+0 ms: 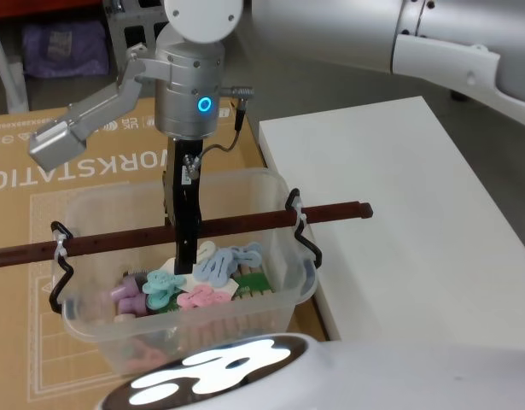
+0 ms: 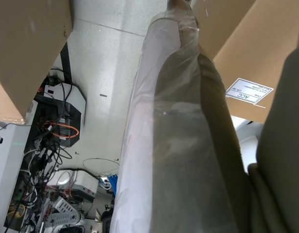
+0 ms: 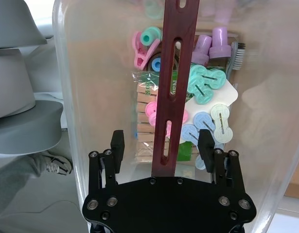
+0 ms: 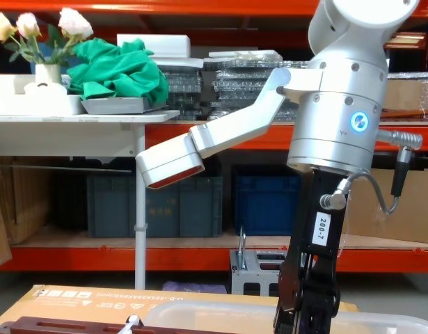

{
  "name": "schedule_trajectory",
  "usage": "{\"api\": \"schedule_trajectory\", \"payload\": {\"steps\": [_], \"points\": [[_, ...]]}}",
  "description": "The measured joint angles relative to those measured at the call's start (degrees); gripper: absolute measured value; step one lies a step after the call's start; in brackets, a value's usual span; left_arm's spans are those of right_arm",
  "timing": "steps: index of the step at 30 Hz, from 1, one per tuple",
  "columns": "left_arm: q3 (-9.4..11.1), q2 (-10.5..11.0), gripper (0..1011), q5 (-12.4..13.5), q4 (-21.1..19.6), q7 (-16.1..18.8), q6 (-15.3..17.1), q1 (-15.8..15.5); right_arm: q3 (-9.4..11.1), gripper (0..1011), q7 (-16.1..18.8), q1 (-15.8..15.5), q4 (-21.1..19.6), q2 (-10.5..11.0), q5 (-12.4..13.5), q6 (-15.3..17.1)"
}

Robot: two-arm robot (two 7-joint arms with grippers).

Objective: Use one hand to grasp the basket and place it at the designated location.

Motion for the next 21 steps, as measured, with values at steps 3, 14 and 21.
{"api": "schedule_trajectory", "payload": {"steps": [3, 14, 21], "points": [[0.0, 0.0, 0, 0.0, 0.01, 0.0, 0.0, 0.0, 0.01, 866, 0.01, -0.01, -0.02, 0.02, 0.01, 0.02], [0.0, 0.0, 0, 0.0, 0.01, 0.0, 0.0, 0.0, 0.08, 539, 0.02, -0.06, -0.08, 0.07, 0.01, 0.09], [0.0, 0.0, 0, 0.0, 0.01, 0.0, 0.0, 0.0, 0.09, 320, 0.02, -0.08, -0.09, 0.11, 0.01, 0.12]]}}
